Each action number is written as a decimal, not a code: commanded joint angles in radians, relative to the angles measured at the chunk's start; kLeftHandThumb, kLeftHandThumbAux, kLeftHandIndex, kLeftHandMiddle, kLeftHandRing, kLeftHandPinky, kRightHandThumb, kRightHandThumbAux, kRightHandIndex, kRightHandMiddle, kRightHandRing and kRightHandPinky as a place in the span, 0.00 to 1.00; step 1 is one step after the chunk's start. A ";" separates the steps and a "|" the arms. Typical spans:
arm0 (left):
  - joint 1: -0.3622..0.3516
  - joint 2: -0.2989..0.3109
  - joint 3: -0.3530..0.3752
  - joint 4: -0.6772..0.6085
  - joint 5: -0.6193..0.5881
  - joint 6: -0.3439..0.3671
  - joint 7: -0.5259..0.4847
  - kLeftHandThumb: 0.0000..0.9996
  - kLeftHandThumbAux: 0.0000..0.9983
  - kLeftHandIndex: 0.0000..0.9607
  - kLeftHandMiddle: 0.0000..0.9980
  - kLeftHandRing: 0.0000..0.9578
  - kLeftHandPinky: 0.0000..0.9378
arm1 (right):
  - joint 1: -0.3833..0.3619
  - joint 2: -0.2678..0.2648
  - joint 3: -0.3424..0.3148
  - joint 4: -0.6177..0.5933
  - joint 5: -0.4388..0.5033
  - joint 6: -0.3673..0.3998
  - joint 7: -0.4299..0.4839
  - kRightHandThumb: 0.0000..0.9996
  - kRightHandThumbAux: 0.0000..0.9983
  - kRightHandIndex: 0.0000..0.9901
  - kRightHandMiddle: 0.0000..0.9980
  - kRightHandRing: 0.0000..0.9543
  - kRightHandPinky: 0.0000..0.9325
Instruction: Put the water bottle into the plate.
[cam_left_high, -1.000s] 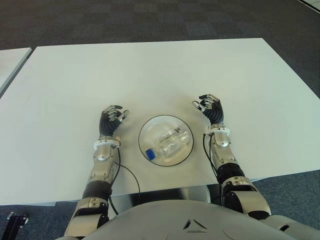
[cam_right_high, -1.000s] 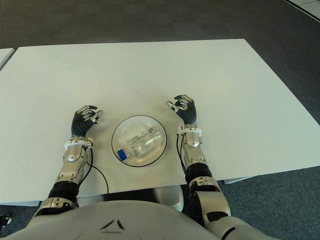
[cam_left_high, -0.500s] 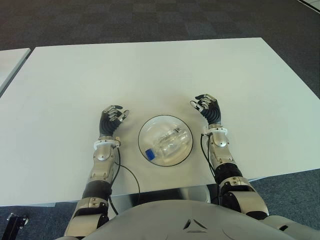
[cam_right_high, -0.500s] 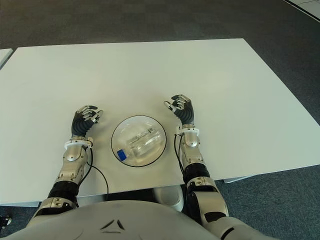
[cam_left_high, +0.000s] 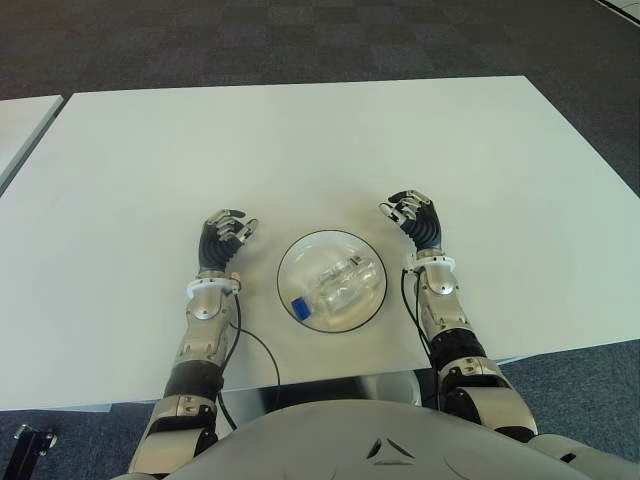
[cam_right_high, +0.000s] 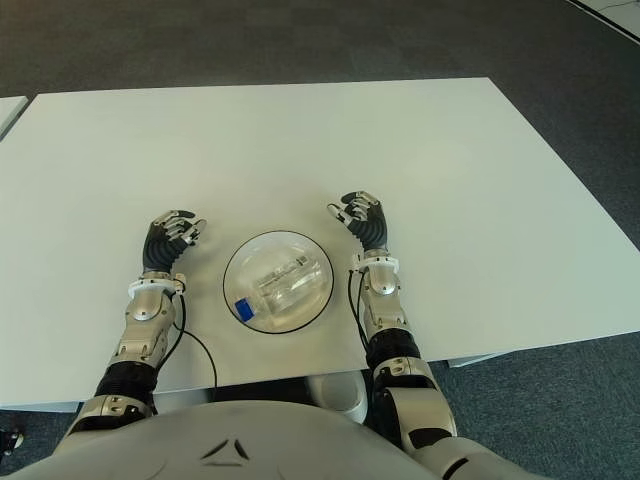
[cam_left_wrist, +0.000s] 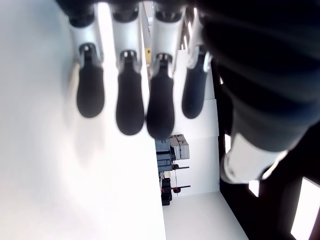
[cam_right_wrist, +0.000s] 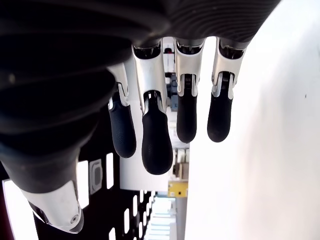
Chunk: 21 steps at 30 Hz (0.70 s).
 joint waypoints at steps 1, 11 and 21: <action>0.014 0.000 0.006 0.000 -0.006 0.001 -0.008 0.71 0.72 0.45 0.63 0.65 0.65 | 0.014 0.003 0.005 -0.007 0.002 0.022 0.010 0.71 0.73 0.44 0.72 0.76 0.80; 0.023 -0.023 0.016 -0.037 -0.005 0.047 0.029 0.71 0.72 0.45 0.63 0.64 0.62 | 0.017 0.001 0.010 -0.007 -0.003 0.028 0.021 0.71 0.73 0.44 0.73 0.76 0.79; 0.034 -0.030 0.015 -0.066 -0.010 0.056 0.016 0.71 0.71 0.45 0.62 0.62 0.61 | 0.019 0.003 0.010 -0.007 -0.001 0.025 0.025 0.71 0.73 0.44 0.73 0.76 0.79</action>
